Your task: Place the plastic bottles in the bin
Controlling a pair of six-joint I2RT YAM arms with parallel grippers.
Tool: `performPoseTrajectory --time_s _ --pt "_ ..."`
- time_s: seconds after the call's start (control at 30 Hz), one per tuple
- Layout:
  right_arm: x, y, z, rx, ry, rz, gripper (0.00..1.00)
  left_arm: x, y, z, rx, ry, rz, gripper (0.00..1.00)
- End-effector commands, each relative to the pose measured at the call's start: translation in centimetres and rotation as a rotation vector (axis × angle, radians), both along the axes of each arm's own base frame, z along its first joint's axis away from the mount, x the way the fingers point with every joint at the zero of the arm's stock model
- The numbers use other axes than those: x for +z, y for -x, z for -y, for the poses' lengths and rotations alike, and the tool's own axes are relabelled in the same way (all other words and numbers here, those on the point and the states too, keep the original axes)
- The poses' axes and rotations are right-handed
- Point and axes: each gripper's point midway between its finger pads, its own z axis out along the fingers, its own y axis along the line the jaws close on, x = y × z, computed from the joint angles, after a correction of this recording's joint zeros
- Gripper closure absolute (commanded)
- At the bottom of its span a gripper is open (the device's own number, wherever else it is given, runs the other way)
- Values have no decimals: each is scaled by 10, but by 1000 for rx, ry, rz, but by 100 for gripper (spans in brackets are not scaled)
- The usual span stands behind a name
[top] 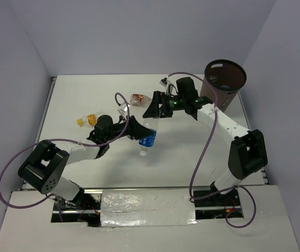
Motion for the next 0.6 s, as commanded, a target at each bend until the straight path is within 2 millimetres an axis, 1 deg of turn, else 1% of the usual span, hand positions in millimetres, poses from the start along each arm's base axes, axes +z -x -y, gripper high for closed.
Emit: performPoseTrajectory --time_s 0.0,0.03,0.07,0.1,0.13,0.17,0.2,0.23,0.27,0.3,0.33,0.37,0.4,0.43,0.47,0.5,0.53,0.57 --pt "6 -11 -11 16 -2 47 10 29 -3 8 -27 51 91 64" --pt "6 -10 -13 25 -2 46 14 24 -3 8 -23 33 76 63" --pt "5 -10 -12 28 0 45 21 27 -5 8 -15 29 81 62" --pt "6 -10 -13 34 1 57 25 26 -8 7 0 18 78 61" --pt "6 -11 -12 33 5 65 29 17 -8 6 5 -20 46 60" --pt "8 -10 -11 36 6 75 36 23 -11 6 15 -29 52 57" --pt "10 -11 -11 41 9 91 40 14 -15 3 35 -74 31 54" --pt "9 -9 -10 44 13 93 45 15 -16 2 45 -84 35 32" --pt "13 -9 -10 52 13 117 54 22 -17 1 56 -81 54 16" --pt "15 -10 -10 53 15 127 57 21 -17 -1 65 -97 63 1" --pt "16 -10 -8 52 22 137 60 22 -22 -4 97 -108 68 1" --pt "20 -11 -7 49 29 157 65 29 -22 -6 108 -109 88 1" --pt "27 -16 -6 56 39 207 67 26 -21 -9 115 -133 88 0" --pt "29 -17 -3 61 58 231 70 29 -26 -13 150 -147 98 1" --pt "30 -22 1 79 101 312 70 35 -26 -16 166 -153 115 0" --pt "43 -26 5 87 128 362 70 31 -27 -21 182 -185 113 1" --pt "51 -31 10 95 157 421 72 34 -31 -26 219 -201 123 1" --pt "73 -45 17 95 197 555 73 41 -30 -31 241 -208 141 1"
